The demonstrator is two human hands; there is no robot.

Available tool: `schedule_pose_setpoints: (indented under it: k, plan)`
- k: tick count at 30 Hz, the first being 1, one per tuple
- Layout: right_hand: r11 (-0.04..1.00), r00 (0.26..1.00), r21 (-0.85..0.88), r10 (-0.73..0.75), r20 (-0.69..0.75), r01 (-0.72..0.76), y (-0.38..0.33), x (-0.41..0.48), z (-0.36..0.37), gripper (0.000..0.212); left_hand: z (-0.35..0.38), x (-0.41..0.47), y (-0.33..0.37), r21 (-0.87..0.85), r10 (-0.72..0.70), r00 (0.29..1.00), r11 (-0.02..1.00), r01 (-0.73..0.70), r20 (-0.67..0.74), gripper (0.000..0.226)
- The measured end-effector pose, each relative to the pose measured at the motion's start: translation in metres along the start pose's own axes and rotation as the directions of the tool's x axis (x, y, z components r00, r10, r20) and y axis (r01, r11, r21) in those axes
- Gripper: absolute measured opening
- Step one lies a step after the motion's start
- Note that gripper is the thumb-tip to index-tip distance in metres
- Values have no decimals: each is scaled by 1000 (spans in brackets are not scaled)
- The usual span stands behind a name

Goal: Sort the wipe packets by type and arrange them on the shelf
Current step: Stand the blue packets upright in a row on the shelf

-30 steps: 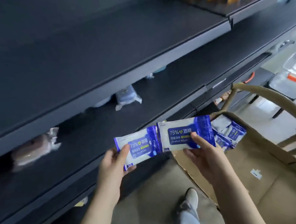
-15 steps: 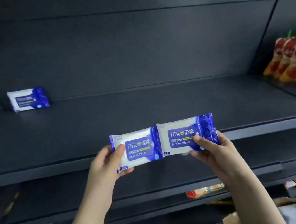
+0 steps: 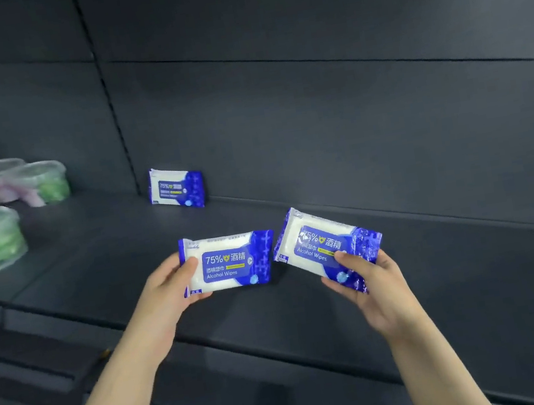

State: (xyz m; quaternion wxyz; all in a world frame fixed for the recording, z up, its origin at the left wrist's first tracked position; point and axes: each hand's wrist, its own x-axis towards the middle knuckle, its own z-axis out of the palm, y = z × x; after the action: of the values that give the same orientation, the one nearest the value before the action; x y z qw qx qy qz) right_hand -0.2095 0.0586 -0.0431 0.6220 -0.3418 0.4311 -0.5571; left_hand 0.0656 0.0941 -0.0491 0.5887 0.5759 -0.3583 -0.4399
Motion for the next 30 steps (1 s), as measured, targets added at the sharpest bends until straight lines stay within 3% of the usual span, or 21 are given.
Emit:
schedule_pose_setpoints:
  k: [10,22,30]
  plan:
    - [980,997,-193,-63,-50,52,72,97,126,24,-84,178,3,63,10,999,998,-12,42,23]
    - [897,980,-421,-183,-79,133,114,165,214,23,-109,312,4,232,280,960,932,-278,22,15]
    - [723,946,-659,-321,-53,208,138,207,270,23,-121,334,5,68,164,986,984,-164,10,13]
